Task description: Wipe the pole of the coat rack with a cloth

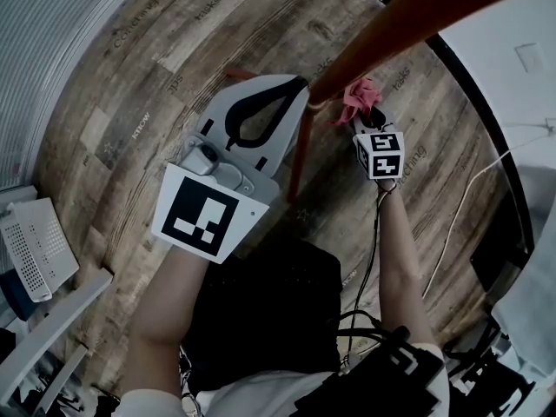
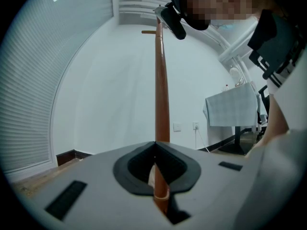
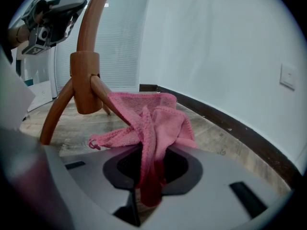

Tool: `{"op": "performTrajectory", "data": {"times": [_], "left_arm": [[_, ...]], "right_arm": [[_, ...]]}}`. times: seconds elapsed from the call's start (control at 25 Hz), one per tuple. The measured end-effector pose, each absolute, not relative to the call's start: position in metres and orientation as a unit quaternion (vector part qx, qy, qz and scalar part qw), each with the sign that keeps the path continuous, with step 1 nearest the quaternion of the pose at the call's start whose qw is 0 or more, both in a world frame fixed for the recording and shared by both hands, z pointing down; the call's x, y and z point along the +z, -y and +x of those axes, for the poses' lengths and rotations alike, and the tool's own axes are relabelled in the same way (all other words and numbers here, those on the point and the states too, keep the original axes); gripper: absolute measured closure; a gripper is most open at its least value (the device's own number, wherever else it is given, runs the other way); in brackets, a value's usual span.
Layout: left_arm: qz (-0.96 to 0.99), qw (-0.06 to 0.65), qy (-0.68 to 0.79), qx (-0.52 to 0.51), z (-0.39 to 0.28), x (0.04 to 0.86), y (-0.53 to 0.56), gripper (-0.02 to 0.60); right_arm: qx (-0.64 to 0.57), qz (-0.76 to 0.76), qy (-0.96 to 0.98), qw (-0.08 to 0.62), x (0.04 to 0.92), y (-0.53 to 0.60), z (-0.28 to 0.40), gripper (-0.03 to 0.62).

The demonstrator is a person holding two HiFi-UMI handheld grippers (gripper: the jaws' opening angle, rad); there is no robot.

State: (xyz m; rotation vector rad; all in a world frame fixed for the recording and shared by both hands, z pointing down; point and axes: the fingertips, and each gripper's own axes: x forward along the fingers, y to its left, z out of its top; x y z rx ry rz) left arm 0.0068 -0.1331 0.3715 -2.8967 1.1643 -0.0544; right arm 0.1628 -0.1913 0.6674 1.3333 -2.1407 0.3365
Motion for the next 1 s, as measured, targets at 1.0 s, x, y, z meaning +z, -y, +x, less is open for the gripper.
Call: {"op": "performTrajectory", "data": {"times": [1.0], "left_arm": [[-0.933,0.017,-0.360,-0.027,0.017,0.372,0.131,0.568]], "right_arm": [[0.138,0.525,0.766,0.344,0.684,0.202,0.190,0.500]]}}
